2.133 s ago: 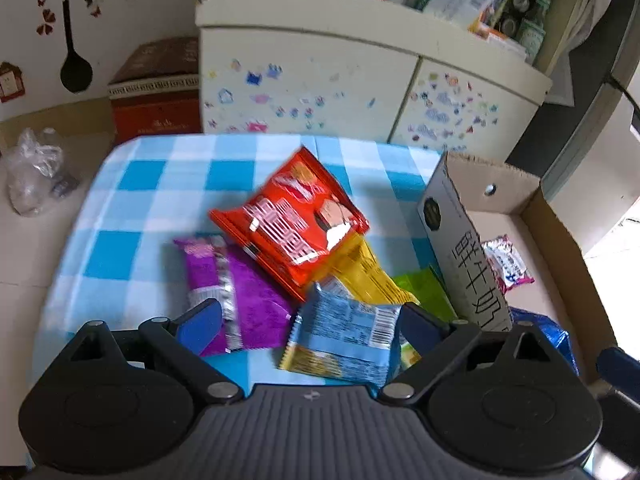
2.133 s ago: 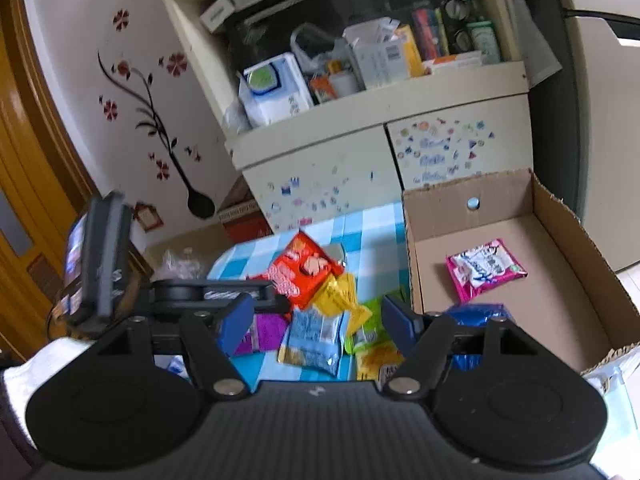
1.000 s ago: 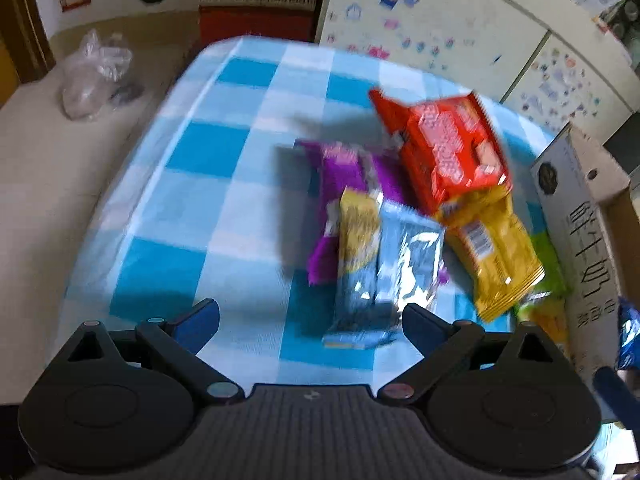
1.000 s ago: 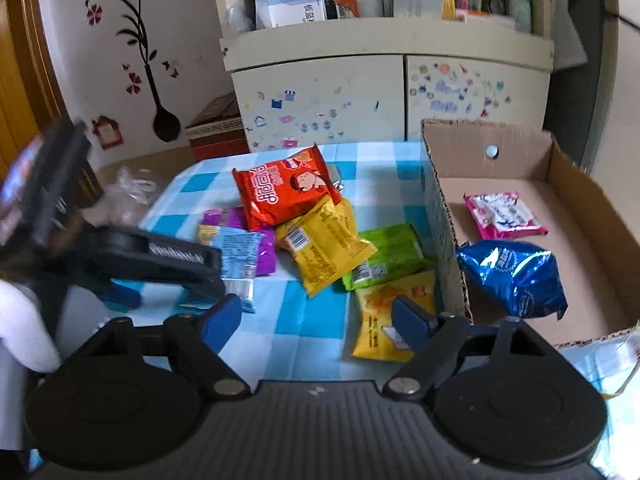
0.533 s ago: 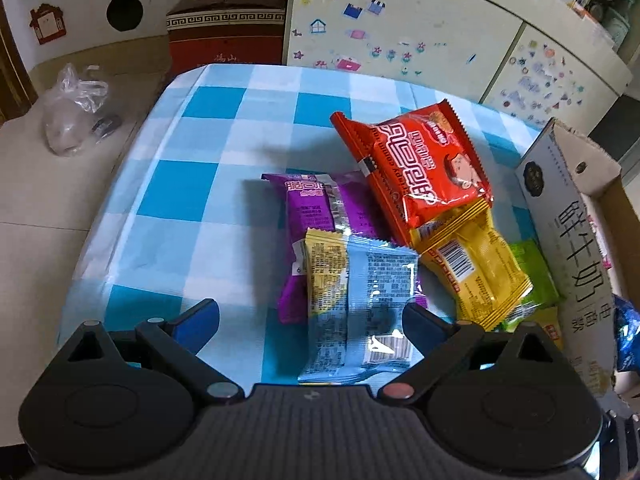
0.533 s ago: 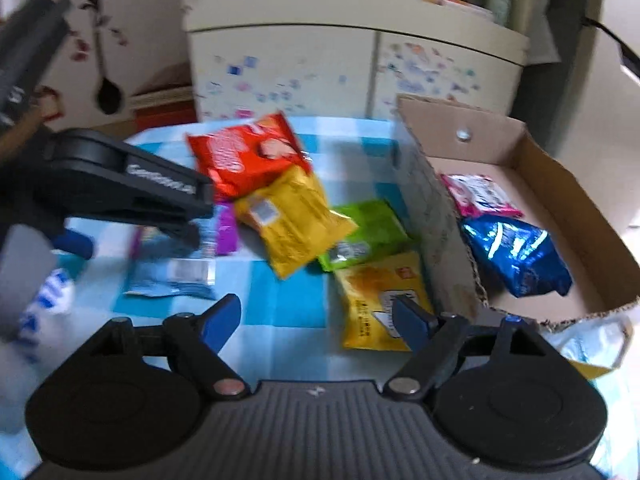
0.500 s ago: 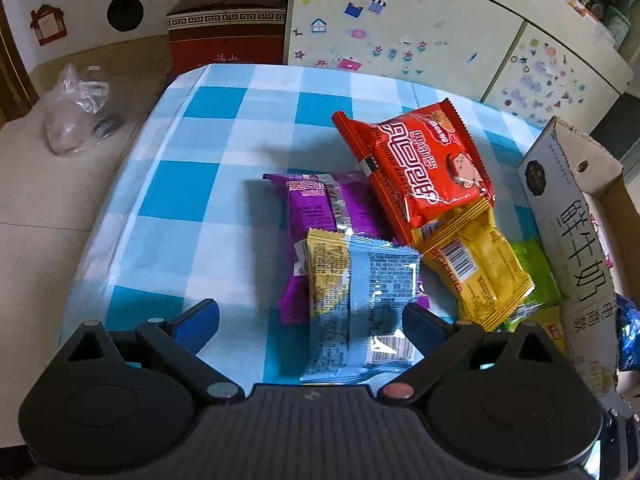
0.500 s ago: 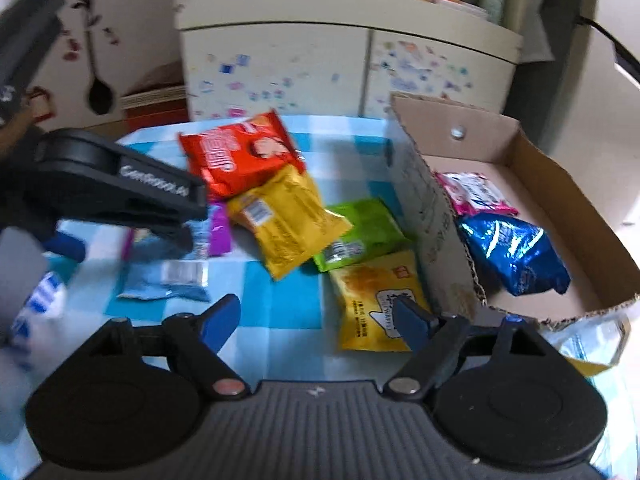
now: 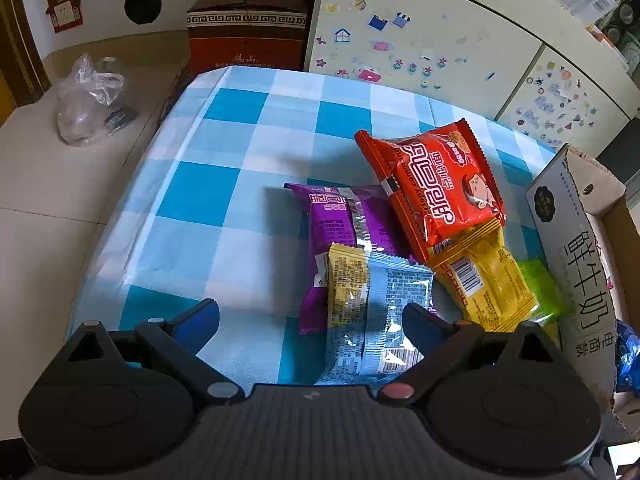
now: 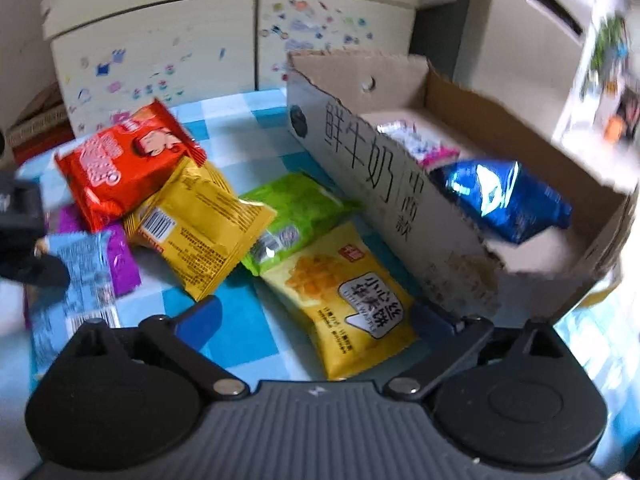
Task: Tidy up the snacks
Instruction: 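Grasp the light blue pack with the left tool while the right tool grasps the yellow pack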
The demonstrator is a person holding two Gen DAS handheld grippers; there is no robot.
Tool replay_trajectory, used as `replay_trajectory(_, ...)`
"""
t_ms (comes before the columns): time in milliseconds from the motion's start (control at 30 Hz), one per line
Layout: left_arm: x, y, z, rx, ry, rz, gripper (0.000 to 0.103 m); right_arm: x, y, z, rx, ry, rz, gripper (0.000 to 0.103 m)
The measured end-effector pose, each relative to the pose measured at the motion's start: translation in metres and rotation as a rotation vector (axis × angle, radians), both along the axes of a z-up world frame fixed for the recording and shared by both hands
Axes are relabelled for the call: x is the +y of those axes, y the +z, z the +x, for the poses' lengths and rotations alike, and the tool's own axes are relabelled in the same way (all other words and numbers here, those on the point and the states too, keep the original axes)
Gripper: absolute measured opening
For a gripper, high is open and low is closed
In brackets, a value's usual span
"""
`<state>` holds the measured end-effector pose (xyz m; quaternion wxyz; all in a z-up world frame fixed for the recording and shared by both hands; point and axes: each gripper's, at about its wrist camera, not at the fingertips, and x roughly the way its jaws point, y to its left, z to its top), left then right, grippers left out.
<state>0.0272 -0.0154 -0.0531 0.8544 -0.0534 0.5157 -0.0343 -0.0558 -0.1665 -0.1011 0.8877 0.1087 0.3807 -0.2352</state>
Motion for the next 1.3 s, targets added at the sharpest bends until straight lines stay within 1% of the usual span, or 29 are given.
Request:
replay_trajectory(133, 0.002, -0.001, 0.001, 0.012, 0.014, -0.014, 0.1, 0.005, 0.002, -0.005, 0.004, 0.066, 0.027, 0.102)
replay_trajectory(233, 0.002, -0.001, 0.001, 0.01, 0.007, -0.017, 0.1, 0.017, 0.006, -0.009, 0.012, 0.155, 0.051, 0.101)
replay_trajectory(300, 0.003, -0.001, 0.001, 0.017, 0.01, -0.028, 0.1, 0.019, 0.012, -0.013, -0.015, 0.143, 0.037, 0.099)
replay_trajectory(367, 0.005, -0.002, 0.002, 0.024, 0.017, -0.041, 0.1, 0.015, 0.018, -0.016, -0.051, 0.101, -0.01, 0.099)
replay_trajectory(433, 0.005, -0.003, 0.002, 0.029, 0.017, -0.048, 0.1, 0.009, 0.018, -0.014, -0.069, 0.083, -0.036, 0.1)
replay_trajectory(567, 0.003, -0.004, 0.002, 0.044, 0.005, -0.064, 0.1, 0.002, 0.012, -0.005, -0.058, 0.085, -0.04, 0.1)
replay_trajectory(667, 0.003, -0.002, 0.002, 0.038, 0.004, -0.069, 0.1, 0.001, 0.005, 0.002, -0.027, 0.12, -0.045, 0.1)
replay_trajectory(767, 0.002, -0.005, 0.003, 0.048, 0.002, -0.07, 0.1, -0.001, 0.001, 0.003, -0.03, 0.126, -0.031, 0.099)
replay_trajectory(800, 0.002, -0.006, 0.003, 0.052, 0.0, -0.071, 0.1, -0.002, 0.001, 0.003, -0.028, 0.132, -0.018, 0.093)
replay_trajectory(833, 0.001, -0.007, 0.003, 0.056, -0.002, -0.07, 0.1, -0.003, 0.002, 0.002, -0.037, 0.137, 0.004, 0.084)
replay_trajectory(867, 0.0, -0.008, 0.002, 0.057, -0.006, -0.069, 0.1, -0.002, 0.003, 0.0, -0.042, 0.143, 0.008, 0.079)
replay_trajectory(900, -0.001, -0.008, 0.002, 0.057, -0.01, -0.066, 0.1, 0.001, 0.005, -0.001, -0.047, 0.162, 0.005, 0.067)
replay_trajectory(933, -0.002, -0.009, 0.002, 0.057, -0.015, -0.063, 0.1, 0.003, 0.007, -0.003, -0.045, 0.18, -0.003, 0.062)
replay_trajectory(1033, -0.006, -0.012, -0.001, 0.054, -0.034, -0.043, 0.1, 0.007, 0.007, -0.008, -0.036, 0.219, -0.002, 0.061)
replay_trajectory(1167, -0.012, -0.017, -0.001, 0.05, -0.052, -0.033, 0.1, 0.004, 0.01, -0.014, -0.026, 0.237, 0.034, 0.061)
replay_trajectory(1300, -0.022, -0.023, 0.0, 0.025, -0.087, -0.007, 0.1, -0.001, 0.009, -0.017, -0.041, 0.236, 0.056, 0.064)
